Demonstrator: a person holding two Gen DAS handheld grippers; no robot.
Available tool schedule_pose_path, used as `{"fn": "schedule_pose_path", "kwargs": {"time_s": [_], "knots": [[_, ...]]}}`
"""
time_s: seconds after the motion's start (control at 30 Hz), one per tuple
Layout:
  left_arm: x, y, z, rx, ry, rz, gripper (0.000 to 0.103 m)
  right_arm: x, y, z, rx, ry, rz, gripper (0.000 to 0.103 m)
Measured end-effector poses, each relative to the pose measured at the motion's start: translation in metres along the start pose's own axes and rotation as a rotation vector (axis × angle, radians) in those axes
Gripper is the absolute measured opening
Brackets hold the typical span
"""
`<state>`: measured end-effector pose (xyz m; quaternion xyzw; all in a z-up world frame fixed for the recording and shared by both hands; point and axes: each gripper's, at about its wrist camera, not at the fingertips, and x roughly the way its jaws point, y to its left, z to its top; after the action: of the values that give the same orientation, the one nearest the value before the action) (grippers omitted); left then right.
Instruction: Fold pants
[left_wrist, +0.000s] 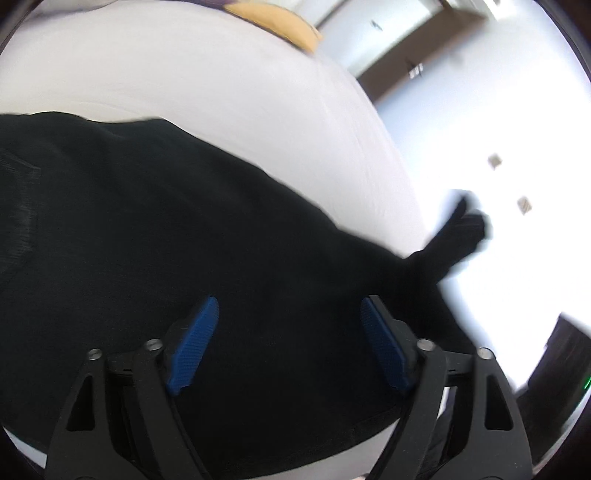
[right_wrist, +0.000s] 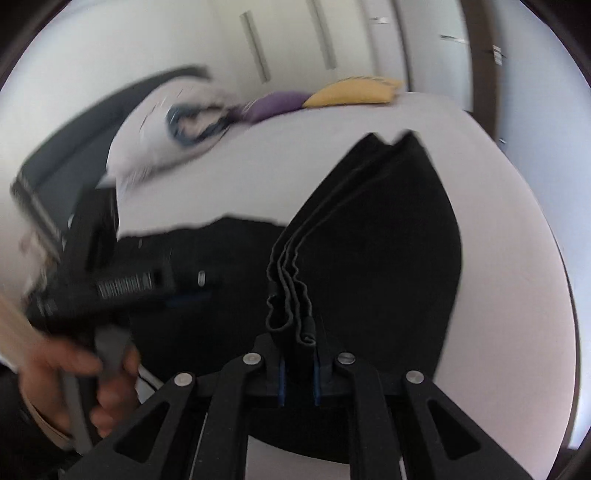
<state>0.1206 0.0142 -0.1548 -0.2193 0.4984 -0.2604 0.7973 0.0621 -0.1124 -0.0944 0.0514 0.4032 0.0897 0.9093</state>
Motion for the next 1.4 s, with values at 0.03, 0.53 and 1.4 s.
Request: {"fn": "schedule_pose_path", "kwargs": {"time_s": [0.03,0.53,1.4], "knots": [[-0.008,0.007,0.004,-0.028,-0.006,-0.028,0.095,0.017,0.016,-0.005,-0.038,0.039,0.003,0.011],[0.033,-0.003,0.022,0.005,0.212,-0.032,0.077,0.035,0.062,-0.012,-0.194,0.014,-0.070,0.012],[-0.037,0.104,0.071,0.076,0.255,0.133,0.011,0.102,0.177,0.016,-0.406,0.065,0.055,0.012]]}}
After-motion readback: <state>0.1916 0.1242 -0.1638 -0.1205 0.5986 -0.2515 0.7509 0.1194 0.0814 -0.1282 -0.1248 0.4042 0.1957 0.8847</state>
